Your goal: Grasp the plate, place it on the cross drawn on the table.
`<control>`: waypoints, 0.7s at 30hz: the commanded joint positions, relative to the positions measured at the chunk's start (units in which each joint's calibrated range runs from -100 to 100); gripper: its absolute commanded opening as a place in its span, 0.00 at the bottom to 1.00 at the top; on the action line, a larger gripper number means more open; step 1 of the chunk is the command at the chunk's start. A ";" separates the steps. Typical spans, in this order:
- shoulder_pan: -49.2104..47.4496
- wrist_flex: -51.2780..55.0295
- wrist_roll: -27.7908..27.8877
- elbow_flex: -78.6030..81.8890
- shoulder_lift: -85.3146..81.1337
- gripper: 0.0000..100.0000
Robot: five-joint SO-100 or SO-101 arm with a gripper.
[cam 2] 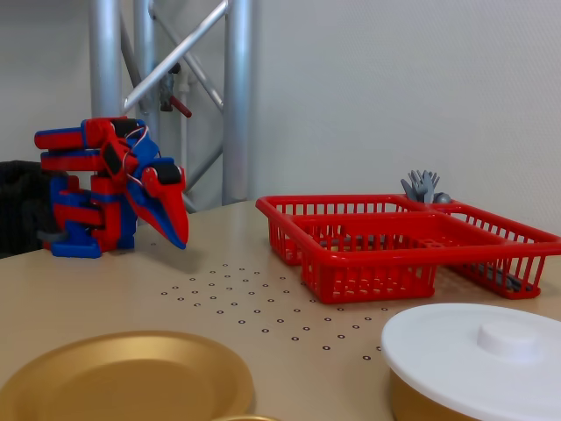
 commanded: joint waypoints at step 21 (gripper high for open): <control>0.83 0.35 -0.73 0.99 -0.43 0.00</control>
